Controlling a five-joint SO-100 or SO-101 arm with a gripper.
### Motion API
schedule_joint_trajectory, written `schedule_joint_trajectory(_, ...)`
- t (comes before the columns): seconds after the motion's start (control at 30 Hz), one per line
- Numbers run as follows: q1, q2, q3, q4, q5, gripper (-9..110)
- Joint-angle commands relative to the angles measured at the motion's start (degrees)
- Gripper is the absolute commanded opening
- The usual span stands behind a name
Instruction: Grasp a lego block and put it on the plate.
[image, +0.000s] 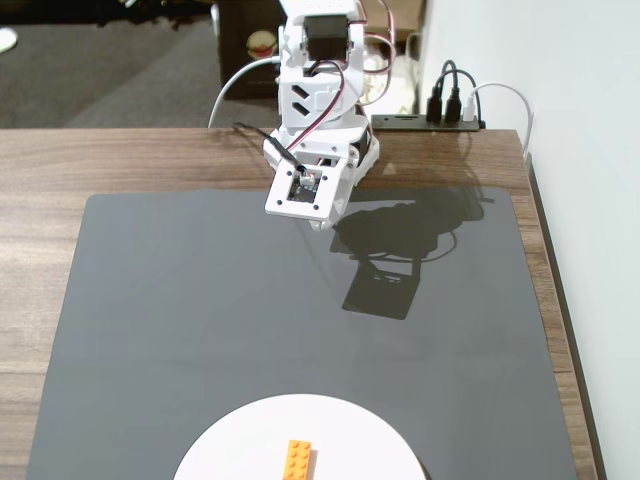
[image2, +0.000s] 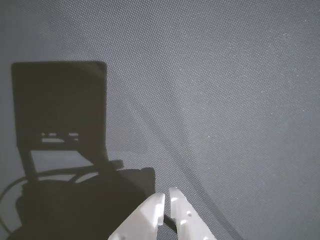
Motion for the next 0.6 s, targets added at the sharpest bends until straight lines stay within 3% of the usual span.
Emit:
schedule_joint_trajectory(0.0,0.18,-0.18,-0.18,-0.62,-0.26,1)
schedule_joint_trajectory(0.57,0.53,-0.18,0.18,-0.7,-0.44,1)
